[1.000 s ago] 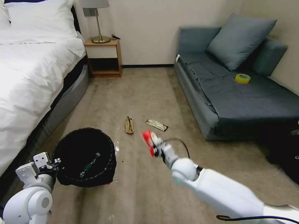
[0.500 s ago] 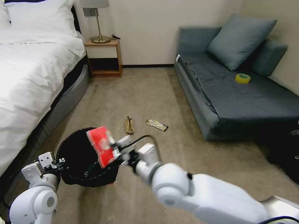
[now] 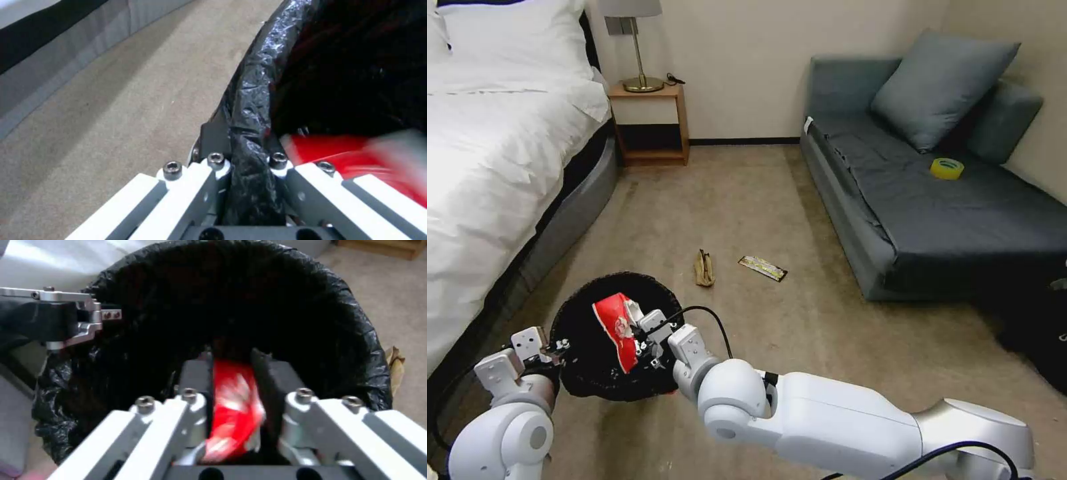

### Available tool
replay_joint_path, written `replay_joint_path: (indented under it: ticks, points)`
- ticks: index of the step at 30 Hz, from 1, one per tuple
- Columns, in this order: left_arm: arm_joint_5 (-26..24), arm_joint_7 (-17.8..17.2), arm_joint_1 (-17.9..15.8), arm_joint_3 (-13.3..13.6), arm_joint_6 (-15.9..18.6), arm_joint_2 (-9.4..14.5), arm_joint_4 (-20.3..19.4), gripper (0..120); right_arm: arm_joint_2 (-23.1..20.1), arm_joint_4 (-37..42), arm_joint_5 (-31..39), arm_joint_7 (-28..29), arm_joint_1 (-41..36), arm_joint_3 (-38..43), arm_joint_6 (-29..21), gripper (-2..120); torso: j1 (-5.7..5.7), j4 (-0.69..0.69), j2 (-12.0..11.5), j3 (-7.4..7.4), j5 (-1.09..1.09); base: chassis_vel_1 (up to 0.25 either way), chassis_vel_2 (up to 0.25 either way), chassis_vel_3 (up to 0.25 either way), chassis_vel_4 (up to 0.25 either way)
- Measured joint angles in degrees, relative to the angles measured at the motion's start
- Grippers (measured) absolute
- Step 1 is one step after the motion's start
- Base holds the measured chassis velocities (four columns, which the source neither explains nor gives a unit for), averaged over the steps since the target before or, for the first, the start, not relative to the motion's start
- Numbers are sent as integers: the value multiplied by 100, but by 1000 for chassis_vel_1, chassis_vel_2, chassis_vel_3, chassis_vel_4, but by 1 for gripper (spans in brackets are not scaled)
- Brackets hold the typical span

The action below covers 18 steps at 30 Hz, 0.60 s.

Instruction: Pick up the trash bin, then pick up the garbage on the floor and place it into the trash bin.

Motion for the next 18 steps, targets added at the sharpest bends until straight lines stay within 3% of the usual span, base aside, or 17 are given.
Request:
replay_joint_path:
  ticks: [5, 10, 14, 15, 18]
  points:
    - [0, 12, 1, -1, 0, 0, -21, 3, -58, 115, -42, 37, -57, 131, 1, 40, 0, 1, 0, 0, 0, 0, 0, 0, 0]
    - [-13, 83, -1, -33, -94, 1, -24, 3, -327, 367, -459, -159, -253, 1056, 213, 57, 0, 2, -1, 0, 1, 0, 0, 0, 0]
    - [-25, 233, 31, -90, -253, 6, -23, 3, -1157, 807, -1418, -577, -734, 2829, 710, 74, 0, -2, -1, 0, 2, 0, 0, 0, 0]
    - [-25, 233, 31, -90, -253, 6, -23, 3, -1157, 807, -1418, -577, -734, 2829, 710, 74, 0, -2, -1, 0, 2, 0, 0, 0, 0]
    - [-25, 304, 72, -155, -303, 6, -24, 3, -1597, 1275, -2112, -682, -1450, 3863, 1084, 88, 0, -1, -1, 0, 3, 0, 0, 0, 0]
